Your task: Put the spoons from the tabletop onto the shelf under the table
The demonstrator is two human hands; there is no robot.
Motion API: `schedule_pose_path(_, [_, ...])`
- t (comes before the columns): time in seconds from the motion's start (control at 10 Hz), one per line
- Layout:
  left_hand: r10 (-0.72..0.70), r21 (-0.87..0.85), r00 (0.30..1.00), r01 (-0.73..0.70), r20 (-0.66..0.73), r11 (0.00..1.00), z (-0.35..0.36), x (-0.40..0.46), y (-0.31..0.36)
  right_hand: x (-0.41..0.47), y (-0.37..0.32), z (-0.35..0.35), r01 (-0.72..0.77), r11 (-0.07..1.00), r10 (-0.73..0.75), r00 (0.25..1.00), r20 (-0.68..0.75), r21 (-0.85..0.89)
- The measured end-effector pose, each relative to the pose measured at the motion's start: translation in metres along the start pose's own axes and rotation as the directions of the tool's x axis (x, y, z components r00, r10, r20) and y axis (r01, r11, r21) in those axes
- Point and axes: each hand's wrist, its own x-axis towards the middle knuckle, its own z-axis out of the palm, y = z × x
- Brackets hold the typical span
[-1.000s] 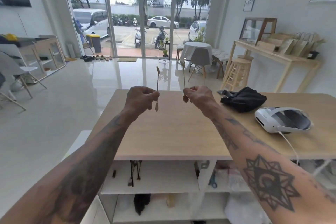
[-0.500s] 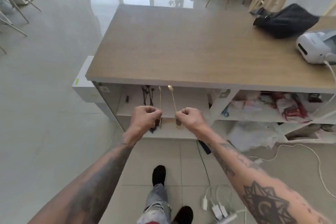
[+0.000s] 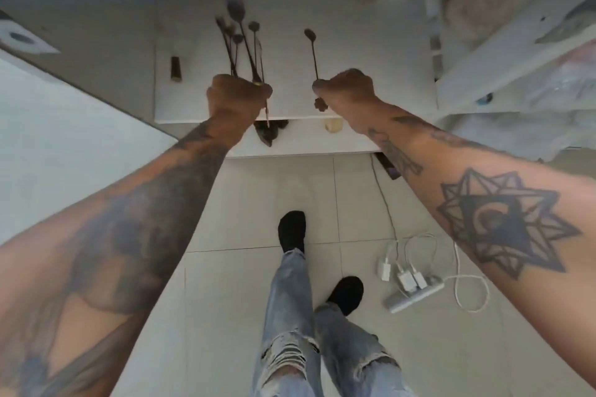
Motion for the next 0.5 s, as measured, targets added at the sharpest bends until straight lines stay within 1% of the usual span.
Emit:
schedule_pose_path(0.1, [0.026, 0.049, 1.000, -0.026, -0.014, 0.998, 0.025, 0.050, 0.001, 0.053, -0.003, 0.021, -0.011, 0.999, 0.009, 0.999, -0.048, -0.045])
schedule_pose_path(0.2, [0.048, 0.060, 0.998, -0.046, -0.031, 0.997, 0.041, 0.087, 0.000, 0.091, -0.006, 0.035, -0.019, 0.995, 0.013, 0.998, -0.064, -0.098])
schedule_pose_path(0.4, [0.039, 0.084, 0.998, -0.034, -0.055, 0.996, 0.052, 0.112, 0.000, 0.119, -0.007, 0.048, -0.040, 0.971, 0.030, 0.999, -0.046, -0.235])
schedule_pose_path(0.5, [0.027, 0.155, 0.998, -0.019, -0.049, 0.988, 0.046, 0.098, -0.002, 0.109, -0.004, 0.042, -0.036, 0.942, 0.010, 0.997, -0.079, -0.333])
